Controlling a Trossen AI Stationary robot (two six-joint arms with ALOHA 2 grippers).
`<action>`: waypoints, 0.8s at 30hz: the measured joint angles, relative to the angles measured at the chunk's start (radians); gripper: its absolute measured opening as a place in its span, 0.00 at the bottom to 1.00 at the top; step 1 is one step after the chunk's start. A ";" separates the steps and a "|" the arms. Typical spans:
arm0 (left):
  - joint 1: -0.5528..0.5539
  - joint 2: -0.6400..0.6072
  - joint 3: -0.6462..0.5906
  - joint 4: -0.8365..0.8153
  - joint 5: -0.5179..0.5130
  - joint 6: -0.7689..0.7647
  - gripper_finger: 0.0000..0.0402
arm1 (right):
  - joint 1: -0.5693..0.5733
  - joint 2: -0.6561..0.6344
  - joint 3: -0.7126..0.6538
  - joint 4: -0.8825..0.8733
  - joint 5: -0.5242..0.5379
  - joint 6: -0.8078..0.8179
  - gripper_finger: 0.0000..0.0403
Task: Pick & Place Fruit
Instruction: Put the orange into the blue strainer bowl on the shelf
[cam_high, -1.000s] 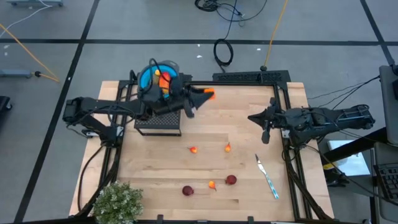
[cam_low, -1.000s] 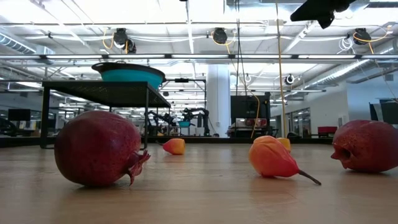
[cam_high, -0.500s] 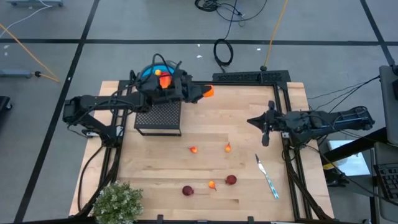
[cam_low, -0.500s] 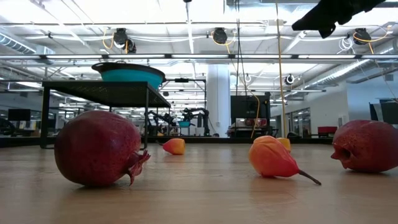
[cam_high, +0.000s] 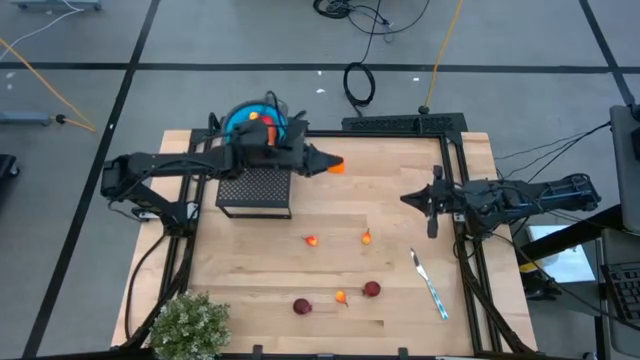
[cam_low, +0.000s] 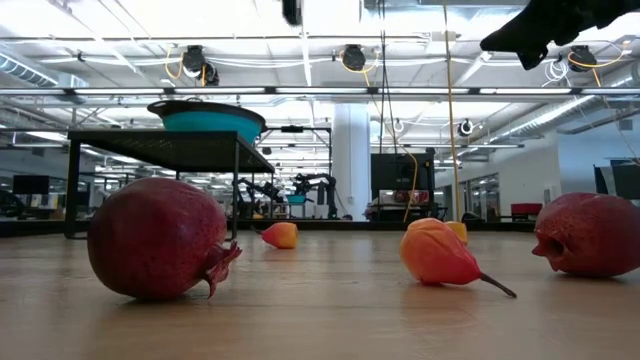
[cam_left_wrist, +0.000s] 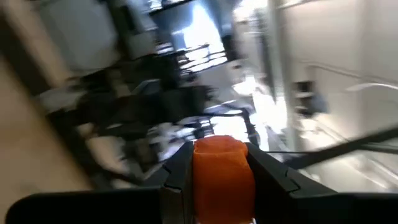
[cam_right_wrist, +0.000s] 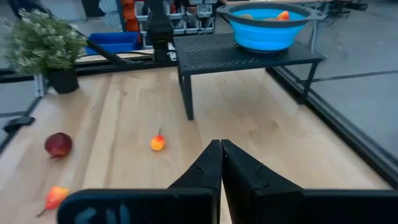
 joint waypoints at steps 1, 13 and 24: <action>0.009 -0.001 0.000 -0.055 0.001 0.007 0.26 | 0.000 -0.007 -0.004 0.000 -0.010 0.007 0.00; 0.176 -0.088 0.000 -0.548 -0.051 0.155 0.26 | 0.000 -0.064 -0.055 -0.001 -0.047 0.027 0.00; 0.273 -0.279 0.001 -0.838 -0.275 0.320 0.26 | 0.000 -0.173 -0.070 -0.004 -0.041 -0.005 0.00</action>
